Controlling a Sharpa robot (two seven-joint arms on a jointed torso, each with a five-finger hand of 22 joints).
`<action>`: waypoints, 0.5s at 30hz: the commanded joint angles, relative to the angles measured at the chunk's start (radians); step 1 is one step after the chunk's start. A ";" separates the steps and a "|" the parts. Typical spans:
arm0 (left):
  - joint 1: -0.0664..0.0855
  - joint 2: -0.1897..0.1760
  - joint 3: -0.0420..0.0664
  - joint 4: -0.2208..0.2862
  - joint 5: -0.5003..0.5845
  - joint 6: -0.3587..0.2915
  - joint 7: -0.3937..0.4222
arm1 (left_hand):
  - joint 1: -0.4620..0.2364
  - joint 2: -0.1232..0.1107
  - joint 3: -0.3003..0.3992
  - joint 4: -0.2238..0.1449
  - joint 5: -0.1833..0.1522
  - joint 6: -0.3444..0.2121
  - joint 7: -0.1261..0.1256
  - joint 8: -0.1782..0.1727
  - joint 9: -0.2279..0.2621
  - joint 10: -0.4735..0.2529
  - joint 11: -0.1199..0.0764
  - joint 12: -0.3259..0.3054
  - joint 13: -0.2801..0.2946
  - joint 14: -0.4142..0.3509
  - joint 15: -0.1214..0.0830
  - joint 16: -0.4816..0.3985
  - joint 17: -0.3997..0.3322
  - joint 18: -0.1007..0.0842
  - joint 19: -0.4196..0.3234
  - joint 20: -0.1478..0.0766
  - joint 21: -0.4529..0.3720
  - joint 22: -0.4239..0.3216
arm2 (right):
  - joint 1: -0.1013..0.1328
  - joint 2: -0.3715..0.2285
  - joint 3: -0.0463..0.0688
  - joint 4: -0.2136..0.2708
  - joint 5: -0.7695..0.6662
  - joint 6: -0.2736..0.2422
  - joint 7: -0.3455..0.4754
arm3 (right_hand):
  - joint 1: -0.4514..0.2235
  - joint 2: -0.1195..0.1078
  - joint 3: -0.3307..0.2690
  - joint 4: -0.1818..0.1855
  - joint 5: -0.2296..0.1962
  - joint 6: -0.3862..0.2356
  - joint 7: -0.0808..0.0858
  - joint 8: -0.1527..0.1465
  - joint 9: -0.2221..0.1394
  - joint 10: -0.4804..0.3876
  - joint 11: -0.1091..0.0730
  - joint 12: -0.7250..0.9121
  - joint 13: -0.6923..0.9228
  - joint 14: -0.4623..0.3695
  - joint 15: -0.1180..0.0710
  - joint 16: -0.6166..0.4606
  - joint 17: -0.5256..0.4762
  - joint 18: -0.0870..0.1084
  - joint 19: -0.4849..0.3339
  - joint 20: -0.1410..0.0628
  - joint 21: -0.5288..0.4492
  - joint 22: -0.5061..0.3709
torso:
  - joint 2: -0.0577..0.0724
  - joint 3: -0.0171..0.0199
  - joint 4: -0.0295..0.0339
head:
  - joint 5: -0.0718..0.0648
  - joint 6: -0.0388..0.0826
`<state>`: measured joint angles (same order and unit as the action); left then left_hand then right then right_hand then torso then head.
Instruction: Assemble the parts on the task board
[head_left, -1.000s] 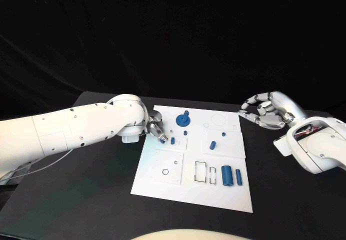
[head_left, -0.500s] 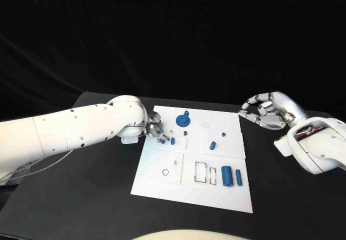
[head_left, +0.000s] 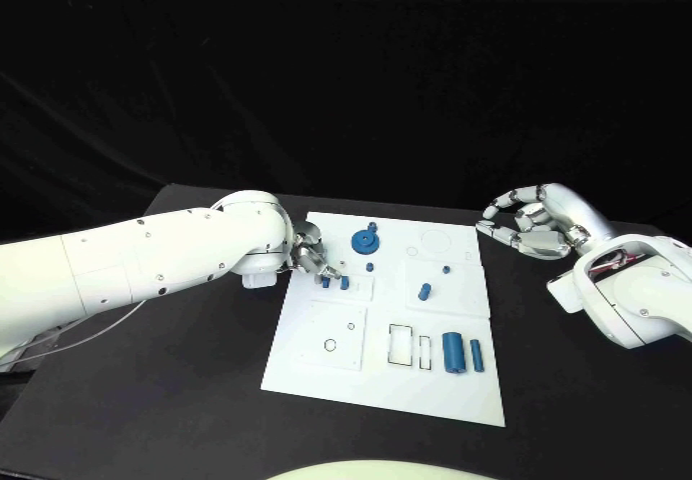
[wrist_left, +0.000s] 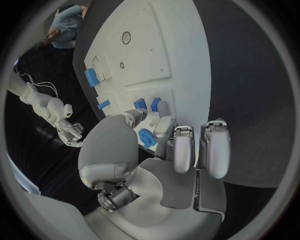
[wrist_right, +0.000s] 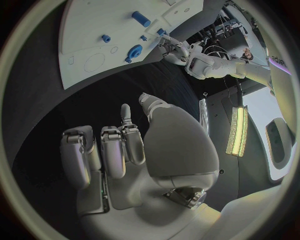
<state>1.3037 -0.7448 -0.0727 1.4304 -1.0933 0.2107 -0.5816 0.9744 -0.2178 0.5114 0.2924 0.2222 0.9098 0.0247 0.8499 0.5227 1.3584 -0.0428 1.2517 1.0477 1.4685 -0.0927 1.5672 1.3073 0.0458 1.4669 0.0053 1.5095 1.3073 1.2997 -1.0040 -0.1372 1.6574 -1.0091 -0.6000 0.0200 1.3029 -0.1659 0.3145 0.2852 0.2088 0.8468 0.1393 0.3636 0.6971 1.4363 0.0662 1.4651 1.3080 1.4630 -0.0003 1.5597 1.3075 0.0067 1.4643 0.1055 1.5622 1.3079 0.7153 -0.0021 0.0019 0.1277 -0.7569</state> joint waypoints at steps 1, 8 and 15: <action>0.000 -0.006 0.005 0.006 0.069 -0.097 0.055 | -0.018 0.002 -0.015 0.001 -0.001 -0.004 0.004 -0.007 -0.001 -0.009 0.002 -0.012 -0.018 0.102 -0.004 0.004 0.263 -0.019 0.051 -0.005 0.000 0.147 | 0.000 0.001 0.000 -0.001 -0.007 -0.002 0.009 | -0.011 0.002 -0.004 0.002 -0.002 -0.008 0.001 0.004 0.001 -0.003 -0.004 -0.005 0.116 0.096 -0.007 -0.004 0.215 -0.003 0.098 -0.005 -0.003 0.254 | 0.000 0.0001 -0.0006 | -0.003 0.004; 0.000 -0.022 0.015 0.011 0.160 -0.256 0.150 | -0.081 0.006 -0.082 0.000 -0.001 -0.087 0.033 -0.048 -0.010 -0.125 0.027 -0.135 -0.185 0.102 0.015 0.004 0.263 -0.001 0.011 0.006 -0.047 0.064 | 0.000 0.000 0.000 -0.003 -0.007 -0.002 0.008 | -0.012 0.002 -0.004 0.002 -0.002 -0.008 0.001 0.004 0.001 -0.003 -0.004 -0.005 0.116 0.096 -0.007 -0.004 0.214 -0.003 0.097 -0.005 -0.004 0.253 | -0.001 0.0009 0.0016 | -0.008 0.010; 0.000 -0.023 0.016 0.030 0.120 -0.359 0.269 | 0.086 0.009 -0.136 0.005 0.007 -0.281 0.137 -0.113 -0.037 -0.455 0.126 -0.372 -0.437 -0.150 0.103 -0.342 -0.155 0.123 -0.351 0.091 -0.542 -0.596 | 0.000 -0.003 0.000 -0.004 -0.007 -0.002 0.009 | -0.012 0.002 -0.004 0.002 -0.002 -0.008 0.001 0.004 0.001 -0.003 -0.004 -0.005 0.116 0.096 -0.007 -0.004 0.214 -0.003 0.097 -0.005 -0.004 0.253 | -0.001 -0.0001 0.0023 | -0.023 0.015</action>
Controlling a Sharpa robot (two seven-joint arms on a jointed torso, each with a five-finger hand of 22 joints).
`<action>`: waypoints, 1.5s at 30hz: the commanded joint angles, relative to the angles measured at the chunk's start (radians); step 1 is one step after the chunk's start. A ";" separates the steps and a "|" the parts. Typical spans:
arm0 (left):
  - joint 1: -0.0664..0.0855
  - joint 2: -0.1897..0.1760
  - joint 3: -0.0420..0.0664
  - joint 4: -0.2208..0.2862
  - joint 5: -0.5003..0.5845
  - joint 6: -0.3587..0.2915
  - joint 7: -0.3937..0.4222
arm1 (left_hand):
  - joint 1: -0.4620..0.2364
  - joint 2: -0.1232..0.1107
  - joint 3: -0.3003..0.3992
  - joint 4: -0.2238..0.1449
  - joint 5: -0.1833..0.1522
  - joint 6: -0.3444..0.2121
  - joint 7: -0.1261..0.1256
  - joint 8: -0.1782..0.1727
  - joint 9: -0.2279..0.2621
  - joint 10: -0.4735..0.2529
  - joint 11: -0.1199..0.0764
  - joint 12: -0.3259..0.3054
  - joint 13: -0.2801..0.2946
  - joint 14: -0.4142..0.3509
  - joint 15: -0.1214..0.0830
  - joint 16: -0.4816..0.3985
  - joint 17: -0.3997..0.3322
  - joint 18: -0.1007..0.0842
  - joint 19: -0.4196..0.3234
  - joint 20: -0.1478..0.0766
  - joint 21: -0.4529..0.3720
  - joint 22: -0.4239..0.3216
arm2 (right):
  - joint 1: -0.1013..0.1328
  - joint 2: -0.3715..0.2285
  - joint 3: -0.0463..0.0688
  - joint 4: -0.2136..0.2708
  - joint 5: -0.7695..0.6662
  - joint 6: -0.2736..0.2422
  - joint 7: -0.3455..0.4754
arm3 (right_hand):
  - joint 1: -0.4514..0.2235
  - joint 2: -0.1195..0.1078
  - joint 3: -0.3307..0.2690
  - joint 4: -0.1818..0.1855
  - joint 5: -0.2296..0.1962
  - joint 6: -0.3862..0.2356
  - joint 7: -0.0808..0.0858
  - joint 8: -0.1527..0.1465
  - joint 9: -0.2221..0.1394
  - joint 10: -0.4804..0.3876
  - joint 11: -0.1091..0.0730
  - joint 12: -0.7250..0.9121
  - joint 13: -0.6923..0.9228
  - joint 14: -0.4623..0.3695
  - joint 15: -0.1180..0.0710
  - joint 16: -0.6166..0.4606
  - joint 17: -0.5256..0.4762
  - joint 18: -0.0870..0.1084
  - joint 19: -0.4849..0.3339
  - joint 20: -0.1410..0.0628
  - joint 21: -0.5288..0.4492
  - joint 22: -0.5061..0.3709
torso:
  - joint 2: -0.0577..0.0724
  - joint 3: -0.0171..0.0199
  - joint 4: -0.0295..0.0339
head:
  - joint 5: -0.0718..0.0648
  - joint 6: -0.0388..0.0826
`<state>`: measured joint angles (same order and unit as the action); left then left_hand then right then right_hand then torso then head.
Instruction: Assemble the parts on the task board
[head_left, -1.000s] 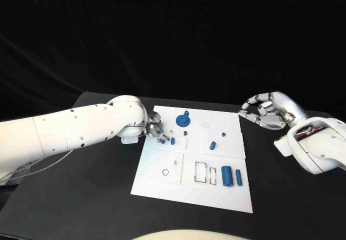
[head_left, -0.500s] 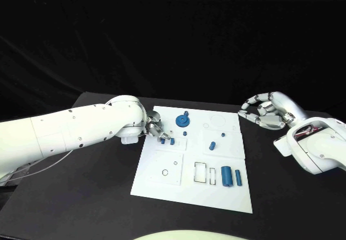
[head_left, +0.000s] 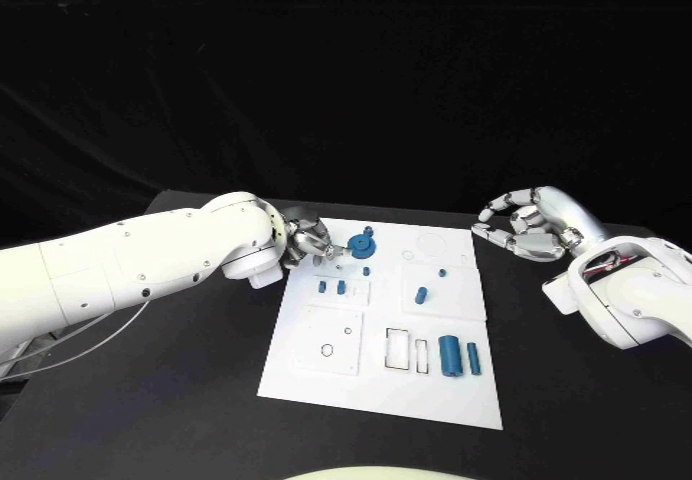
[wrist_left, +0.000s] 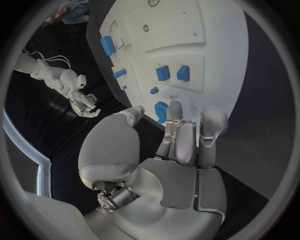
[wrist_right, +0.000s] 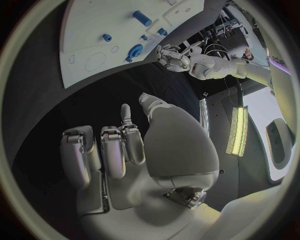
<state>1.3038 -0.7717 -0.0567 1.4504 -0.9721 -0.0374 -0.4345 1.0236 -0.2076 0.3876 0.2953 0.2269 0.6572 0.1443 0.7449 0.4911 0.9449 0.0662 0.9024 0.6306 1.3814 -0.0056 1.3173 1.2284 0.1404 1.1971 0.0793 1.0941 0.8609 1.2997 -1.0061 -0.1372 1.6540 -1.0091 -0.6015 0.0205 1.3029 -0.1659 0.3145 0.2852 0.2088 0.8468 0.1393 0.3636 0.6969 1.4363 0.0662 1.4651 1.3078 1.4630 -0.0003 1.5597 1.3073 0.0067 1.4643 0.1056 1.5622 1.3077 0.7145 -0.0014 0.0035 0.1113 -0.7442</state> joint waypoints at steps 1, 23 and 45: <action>-0.001 0.006 -0.002 0.014 -0.024 -0.128 0.150 | 0.049 -0.003 -0.018 0.004 0.002 -0.034 0.020 -0.008 -0.008 -0.048 0.022 -0.026 -0.025 -0.077 0.022 -0.112 -0.097 0.037 -0.094 0.021 -0.157 -0.181 | 0.000 -0.001 0.000 0.000 -0.007 -0.001 0.009 | -0.013 0.002 -0.004 0.003 -0.002 -0.008 0.001 0.004 0.002 -0.004 -0.004 -0.006 0.115 0.095 -0.007 -0.005 0.212 -0.002 0.096 -0.005 -0.006 0.251 | 0.000 -0.0012 0.0005 | -0.007 0.004; -0.088 0.100 -0.032 -0.038 -0.612 -0.253 0.427 | 0.419 -0.080 0.102 -0.106 -0.011 0.035 -0.007 -0.184 -0.202 -0.150 0.028 -0.304 -0.350 -0.056 0.024 -0.042 -0.186 -0.005 0.054 0.027 0.005 0.046 | -0.004 0.010 0.000 -0.010 -0.004 -0.002 0.031 | -0.003 0.002 0.001 0.000 0.006 -0.023 0.005 -0.003 0.001 -0.088 -0.002 -0.080 0.026 0.078 -0.006 -0.029 0.147 0.017 0.050 -0.005 -0.073 0.199 | 0.002 0.0005 -0.0029 | -0.018 0.016; -0.093 0.149 -0.031 -0.073 -0.693 -0.102 0.299 | 0.440 -0.071 0.144 -0.099 -0.008 0.133 -0.024 -0.238 -0.234 -0.073 0.008 -0.359 -0.429 0.068 -0.002 0.072 -0.078 -0.054 0.193 0.001 0.222 0.318 | -0.004 0.013 0.000 -0.008 -0.006 -0.003 0.031 | -0.003 0.003 0.001 0.000 0.007 -0.023 0.005 -0.003 0.001 -0.087 -0.002 -0.080 0.027 0.078 -0.006 -0.029 0.149 0.017 0.051 -0.005 -0.071 0.201 | 0.002 0.0009 -0.0013 | -0.022 0.009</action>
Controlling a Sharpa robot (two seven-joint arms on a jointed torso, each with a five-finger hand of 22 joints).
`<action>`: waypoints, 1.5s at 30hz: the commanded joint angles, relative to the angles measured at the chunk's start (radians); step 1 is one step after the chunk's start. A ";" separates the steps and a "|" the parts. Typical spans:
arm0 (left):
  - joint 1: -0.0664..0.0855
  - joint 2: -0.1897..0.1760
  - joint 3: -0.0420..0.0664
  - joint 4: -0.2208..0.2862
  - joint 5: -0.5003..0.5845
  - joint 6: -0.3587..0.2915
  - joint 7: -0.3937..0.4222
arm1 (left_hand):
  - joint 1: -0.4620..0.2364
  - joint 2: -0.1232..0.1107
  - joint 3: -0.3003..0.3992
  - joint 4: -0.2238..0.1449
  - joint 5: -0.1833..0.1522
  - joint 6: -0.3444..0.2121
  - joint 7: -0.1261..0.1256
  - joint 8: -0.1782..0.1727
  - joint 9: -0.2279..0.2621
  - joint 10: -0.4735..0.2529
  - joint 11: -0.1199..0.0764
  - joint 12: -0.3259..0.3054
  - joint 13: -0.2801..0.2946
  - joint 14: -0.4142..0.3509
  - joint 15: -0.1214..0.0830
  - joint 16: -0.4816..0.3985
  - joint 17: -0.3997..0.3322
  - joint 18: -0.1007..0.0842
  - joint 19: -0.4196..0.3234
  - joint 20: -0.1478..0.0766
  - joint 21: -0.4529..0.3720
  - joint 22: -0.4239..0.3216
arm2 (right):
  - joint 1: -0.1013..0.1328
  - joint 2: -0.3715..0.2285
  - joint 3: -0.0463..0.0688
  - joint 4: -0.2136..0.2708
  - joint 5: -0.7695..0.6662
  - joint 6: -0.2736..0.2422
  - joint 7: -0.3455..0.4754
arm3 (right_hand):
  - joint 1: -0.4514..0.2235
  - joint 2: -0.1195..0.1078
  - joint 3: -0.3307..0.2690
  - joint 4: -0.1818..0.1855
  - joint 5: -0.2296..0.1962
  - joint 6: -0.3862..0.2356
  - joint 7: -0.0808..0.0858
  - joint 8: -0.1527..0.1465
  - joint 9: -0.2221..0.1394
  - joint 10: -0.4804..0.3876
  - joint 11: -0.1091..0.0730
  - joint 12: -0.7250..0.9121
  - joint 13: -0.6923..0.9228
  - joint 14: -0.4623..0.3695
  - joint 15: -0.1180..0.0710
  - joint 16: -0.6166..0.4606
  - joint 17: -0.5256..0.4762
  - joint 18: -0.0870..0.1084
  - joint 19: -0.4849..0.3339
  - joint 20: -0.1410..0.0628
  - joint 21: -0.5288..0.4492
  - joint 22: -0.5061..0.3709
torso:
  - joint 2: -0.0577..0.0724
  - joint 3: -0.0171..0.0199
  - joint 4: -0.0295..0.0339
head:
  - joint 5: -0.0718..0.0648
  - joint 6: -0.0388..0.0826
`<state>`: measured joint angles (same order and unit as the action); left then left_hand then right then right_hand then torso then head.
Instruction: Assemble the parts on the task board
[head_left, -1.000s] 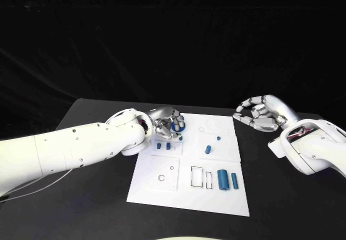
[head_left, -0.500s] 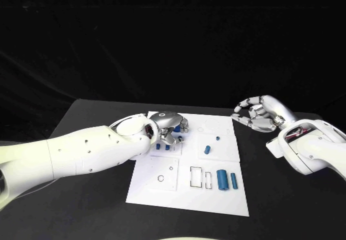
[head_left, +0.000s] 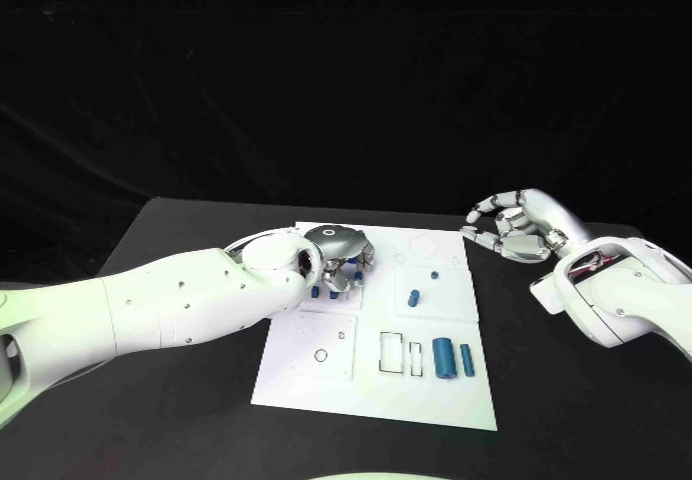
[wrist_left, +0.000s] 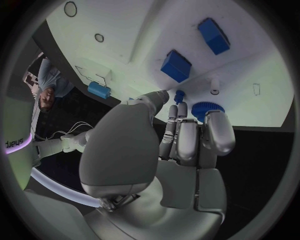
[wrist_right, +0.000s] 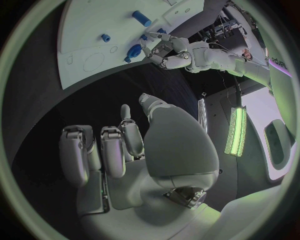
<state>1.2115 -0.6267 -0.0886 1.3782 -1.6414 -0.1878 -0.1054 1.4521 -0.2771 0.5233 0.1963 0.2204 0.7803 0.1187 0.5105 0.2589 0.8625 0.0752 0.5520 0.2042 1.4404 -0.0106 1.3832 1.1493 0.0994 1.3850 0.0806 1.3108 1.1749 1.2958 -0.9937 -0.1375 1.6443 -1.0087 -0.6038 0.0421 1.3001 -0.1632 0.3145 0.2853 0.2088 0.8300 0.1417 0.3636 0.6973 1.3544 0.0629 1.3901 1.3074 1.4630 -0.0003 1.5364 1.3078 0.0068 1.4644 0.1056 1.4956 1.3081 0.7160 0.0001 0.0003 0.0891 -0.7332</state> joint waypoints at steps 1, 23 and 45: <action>0.000 0.005 0.001 -0.002 -0.024 0.049 -0.032 | 0.012 -0.002 0.011 0.000 -0.002 0.012 0.002 -0.004 -0.002 0.012 -0.001 -0.009 -0.004 0.010 0.003 0.006 0.000 -0.013 0.005 0.000 0.006 0.006 | -0.001 0.001 0.000 0.001 -0.006 -0.001 0.009 | 0.000 0.000 0.001 0.000 0.007 -0.006 0.002 -0.003 0.001 -0.005 0.001 -0.005 0.027 0.078 -0.006 -0.006 0.148 0.017 0.051 -0.005 -0.004 0.201 | 0.000 -0.0006 0.0022 | 0.000 -0.002; 0.000 0.014 0.004 -0.013 -0.008 0.070 -0.050 | 0.018 0.014 0.060 -0.010 -0.004 0.038 0.013 -0.025 -0.007 0.040 0.008 -0.039 -0.030 0.013 0.015 0.012 -0.005 -0.015 0.006 0.010 0.013 0.015 | -0.001 0.003 0.000 0.002 -0.010 0.000 0.008 | 0.001 0.001 0.002 0.000 0.008 -0.005 0.002 -0.002 0.001 -0.001 0.001 -0.002 0.031 0.079 -0.006 -0.006 0.149 0.016 0.052 -0.005 -0.004 0.201 | -0.001 -0.0013 0.0026 | -0.001 -0.005; 0.000 0.031 0.003 -0.030 0.006 0.081 -0.040 | 0.012 0.019 0.090 -0.035 -0.008 0.068 0.007 -0.045 -0.006 0.102 -0.007 -0.062 -0.046 0.017 0.001 0.021 -0.003 -0.020 0.019 0.000 0.036 0.047 | -0.001 0.002 0.000 0.007 -0.012 0.000 0.008 | 0.001 0.002 0.003 0.000 0.008 -0.003 0.001 -0.001 0.002 0.006 0.000 0.003 0.037 0.079 -0.007 -0.006 0.150 0.016 0.053 -0.005 -0.003 0.202 | 0.000 -0.0014 0.0013 | 0.001 -0.009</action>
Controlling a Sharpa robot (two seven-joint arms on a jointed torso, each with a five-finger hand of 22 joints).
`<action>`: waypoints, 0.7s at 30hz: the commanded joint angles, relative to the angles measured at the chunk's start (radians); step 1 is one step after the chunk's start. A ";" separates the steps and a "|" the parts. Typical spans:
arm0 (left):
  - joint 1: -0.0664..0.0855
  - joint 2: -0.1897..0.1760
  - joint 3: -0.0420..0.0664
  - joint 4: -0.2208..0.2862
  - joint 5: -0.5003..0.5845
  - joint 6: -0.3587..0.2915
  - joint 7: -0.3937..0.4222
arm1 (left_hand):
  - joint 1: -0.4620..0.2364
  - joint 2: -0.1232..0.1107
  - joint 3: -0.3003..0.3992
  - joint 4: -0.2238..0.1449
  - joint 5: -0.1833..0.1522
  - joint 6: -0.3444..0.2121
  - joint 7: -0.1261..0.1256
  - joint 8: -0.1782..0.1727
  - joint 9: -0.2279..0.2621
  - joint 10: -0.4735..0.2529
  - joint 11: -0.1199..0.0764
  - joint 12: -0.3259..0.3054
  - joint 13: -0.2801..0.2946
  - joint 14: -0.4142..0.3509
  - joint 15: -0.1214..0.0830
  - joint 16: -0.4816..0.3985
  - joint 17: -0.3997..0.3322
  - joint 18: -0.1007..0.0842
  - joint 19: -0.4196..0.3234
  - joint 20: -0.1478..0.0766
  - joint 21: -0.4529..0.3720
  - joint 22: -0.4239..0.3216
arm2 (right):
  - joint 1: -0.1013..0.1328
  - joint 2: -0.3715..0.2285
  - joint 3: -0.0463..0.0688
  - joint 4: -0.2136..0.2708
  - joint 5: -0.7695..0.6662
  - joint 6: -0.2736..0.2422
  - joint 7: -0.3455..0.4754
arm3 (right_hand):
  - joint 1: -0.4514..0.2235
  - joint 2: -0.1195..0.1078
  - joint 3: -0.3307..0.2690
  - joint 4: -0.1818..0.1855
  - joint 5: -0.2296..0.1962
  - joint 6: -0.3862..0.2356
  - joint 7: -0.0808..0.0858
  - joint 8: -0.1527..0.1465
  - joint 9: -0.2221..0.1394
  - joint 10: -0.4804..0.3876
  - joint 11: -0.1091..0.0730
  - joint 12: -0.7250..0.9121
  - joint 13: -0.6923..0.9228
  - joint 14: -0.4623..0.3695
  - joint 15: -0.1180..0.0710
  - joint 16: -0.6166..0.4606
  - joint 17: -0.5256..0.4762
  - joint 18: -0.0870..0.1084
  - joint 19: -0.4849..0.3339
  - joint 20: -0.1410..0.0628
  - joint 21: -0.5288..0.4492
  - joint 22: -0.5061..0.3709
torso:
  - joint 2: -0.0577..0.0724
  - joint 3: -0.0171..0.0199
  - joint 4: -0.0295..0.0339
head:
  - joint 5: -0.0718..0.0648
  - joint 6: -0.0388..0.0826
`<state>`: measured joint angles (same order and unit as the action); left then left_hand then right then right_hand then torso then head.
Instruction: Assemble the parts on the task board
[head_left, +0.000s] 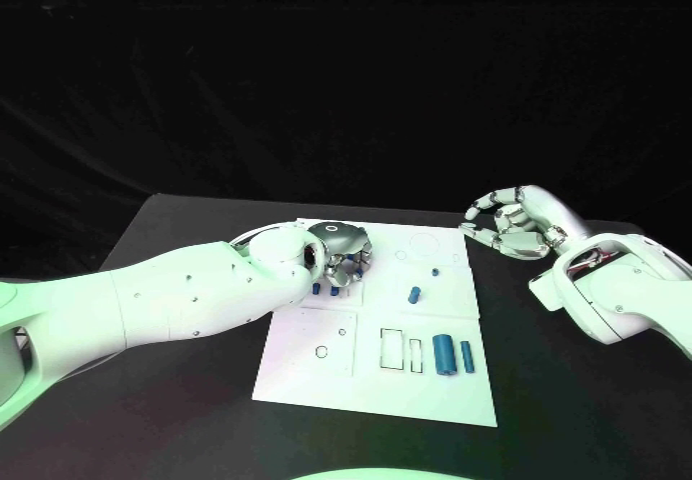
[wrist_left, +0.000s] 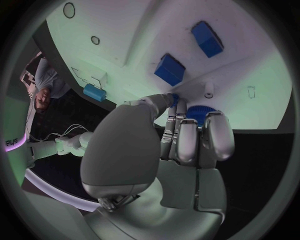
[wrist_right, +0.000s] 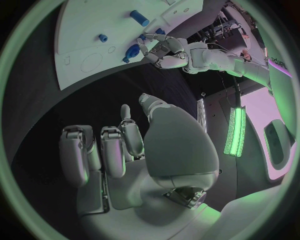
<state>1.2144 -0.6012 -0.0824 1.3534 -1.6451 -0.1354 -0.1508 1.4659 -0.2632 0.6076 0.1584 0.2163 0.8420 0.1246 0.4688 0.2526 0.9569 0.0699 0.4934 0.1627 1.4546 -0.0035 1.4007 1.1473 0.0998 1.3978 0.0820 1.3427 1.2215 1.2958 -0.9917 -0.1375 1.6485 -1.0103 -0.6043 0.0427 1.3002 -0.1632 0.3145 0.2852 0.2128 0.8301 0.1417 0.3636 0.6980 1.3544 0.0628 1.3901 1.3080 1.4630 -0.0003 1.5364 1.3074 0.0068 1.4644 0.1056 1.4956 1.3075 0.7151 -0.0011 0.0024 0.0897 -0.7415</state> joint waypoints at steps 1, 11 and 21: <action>-0.003 0.007 -0.003 -0.008 0.010 0.029 0.005 | -0.002 0.005 0.006 0.001 -0.004 0.008 0.001 -0.004 0.001 0.010 -0.003 -0.006 -0.006 0.003 -0.006 0.004 0.000 -0.021 0.006 -0.002 0.005 0.001 | -0.001 0.000 0.000 0.003 -0.011 0.000 0.007 | 0.001 0.002 0.003 0.000 0.004 -0.003 0.001 -0.001 0.001 0.006 0.000 0.003 0.037 0.079 -0.007 -0.006 0.150 0.016 0.053 -0.005 -0.003 0.203 | 0.001 -0.0002 -0.0009 | 0.000 -0.001; -0.004 0.014 -0.004 -0.019 0.012 0.028 0.008 | -0.009 0.007 0.015 -0.010 -0.004 0.032 0.002 -0.010 0.005 0.046 -0.005 -0.028 -0.015 0.004 -0.009 0.006 -0.002 -0.023 0.010 -0.005 0.012 0.012 | -0.001 -0.002 0.000 0.005 -0.013 0.000 0.007 | 0.001 0.003 0.003 0.000 0.004 -0.001 0.001 -0.001 0.002 0.006 0.000 0.002 0.036 0.078 -0.007 -0.007 0.148 0.016 0.052 -0.005 -0.004 0.202 | -0.001 -0.0003 0.0010 | -0.001 -0.002; -0.007 0.012 -0.004 -0.016 0.023 -0.005 0.020 | -0.016 0.007 0.021 -0.020 -0.004 0.050 0.004 -0.018 0.008 0.072 -0.005 -0.054 -0.024 0.004 -0.008 0.007 -0.006 -0.024 0.012 -0.005 0.016 0.017 | -0.001 -0.001 0.000 0.005 -0.013 -0.002 0.008 | 0.001 0.003 0.003 0.000 0.004 -0.001 0.000 0.000 0.002 0.009 0.000 0.005 0.039 0.078 -0.007 -0.006 0.149 0.016 0.052 -0.005 -0.004 0.202 | -0.001 -0.0005 0.0000 | -0.001 0.000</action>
<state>1.2137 -0.5904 -0.0823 1.3358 -1.6368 -0.1436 -0.1456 1.4604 -0.2579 0.6252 0.1406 0.2163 0.8884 0.1282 0.4549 0.2593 1.0226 0.0679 0.4443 0.1388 1.4580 -0.0069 1.4047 1.1423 0.0839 1.4027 0.0770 1.3522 1.2376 1.2958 -0.9933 -0.1372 1.6521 -1.0115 -0.6050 0.0429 1.3002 -0.1633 0.3145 0.2852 0.2128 0.8301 0.1417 0.3635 0.6987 1.3556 0.0635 1.3911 1.3079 1.4630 -0.0002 1.5364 1.3073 0.0068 1.4644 0.1056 1.4957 1.3073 0.7140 -0.0014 0.0029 0.0886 -0.7428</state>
